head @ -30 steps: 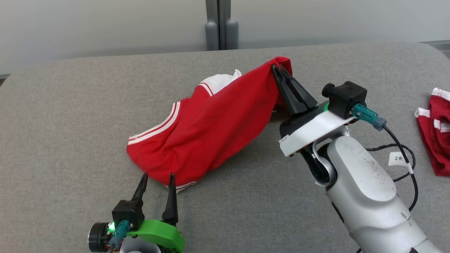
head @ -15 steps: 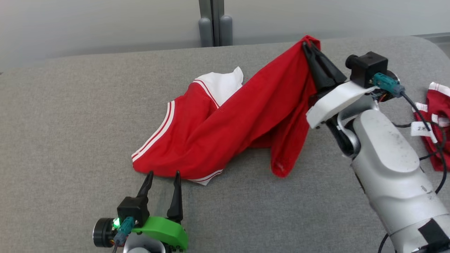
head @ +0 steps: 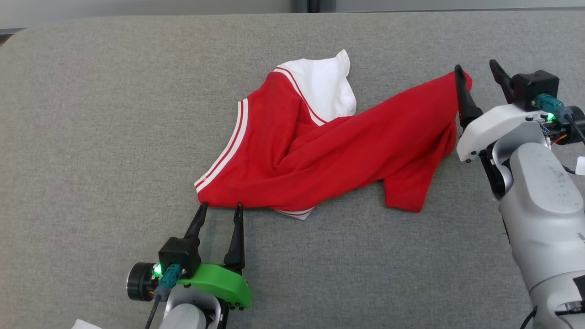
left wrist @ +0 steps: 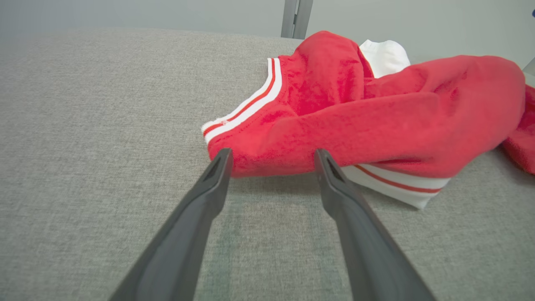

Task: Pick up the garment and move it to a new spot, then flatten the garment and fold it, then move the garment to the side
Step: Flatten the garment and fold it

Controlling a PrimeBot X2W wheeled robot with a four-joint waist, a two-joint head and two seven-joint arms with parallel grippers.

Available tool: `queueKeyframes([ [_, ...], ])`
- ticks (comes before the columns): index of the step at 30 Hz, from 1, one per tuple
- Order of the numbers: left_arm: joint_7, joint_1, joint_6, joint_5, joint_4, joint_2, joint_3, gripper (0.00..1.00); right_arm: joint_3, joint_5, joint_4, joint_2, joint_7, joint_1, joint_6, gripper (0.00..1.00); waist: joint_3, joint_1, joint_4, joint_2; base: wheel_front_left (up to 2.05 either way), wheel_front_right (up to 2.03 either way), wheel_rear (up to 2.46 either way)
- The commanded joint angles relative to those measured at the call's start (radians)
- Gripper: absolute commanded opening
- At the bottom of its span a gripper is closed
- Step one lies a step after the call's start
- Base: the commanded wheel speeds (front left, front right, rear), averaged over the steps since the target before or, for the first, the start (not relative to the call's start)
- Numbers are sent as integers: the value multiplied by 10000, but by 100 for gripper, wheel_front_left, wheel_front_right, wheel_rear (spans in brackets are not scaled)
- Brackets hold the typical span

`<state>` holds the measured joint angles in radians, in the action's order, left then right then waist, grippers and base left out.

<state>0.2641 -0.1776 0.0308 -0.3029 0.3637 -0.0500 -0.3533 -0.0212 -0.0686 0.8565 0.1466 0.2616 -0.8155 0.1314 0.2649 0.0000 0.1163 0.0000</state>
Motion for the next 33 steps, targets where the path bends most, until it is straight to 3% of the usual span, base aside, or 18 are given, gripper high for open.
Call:
queueKeyframes([
  [1,-1,-199,-25,12,19,-26,-10,100,-154,74,-256,-2,37,348,-15,100,-38,0,-110,0,0,0,0],
  [16,0,142,-121,-40,403,-29,-167,100,34,-533,-2833,-807,41,3459,-15,100,-534,0,-985,0,0,0,0],
  [24,-1,299,-51,-86,365,-29,-77,100,1025,-1020,-3505,-876,42,4677,-15,100,-726,0,-987,0,0,0,0],
  [33,-1,132,189,-44,448,-29,629,100,1351,-1215,-3824,-925,42,4976,-15,100,-601,0,-1032,0,0,0,0],
])
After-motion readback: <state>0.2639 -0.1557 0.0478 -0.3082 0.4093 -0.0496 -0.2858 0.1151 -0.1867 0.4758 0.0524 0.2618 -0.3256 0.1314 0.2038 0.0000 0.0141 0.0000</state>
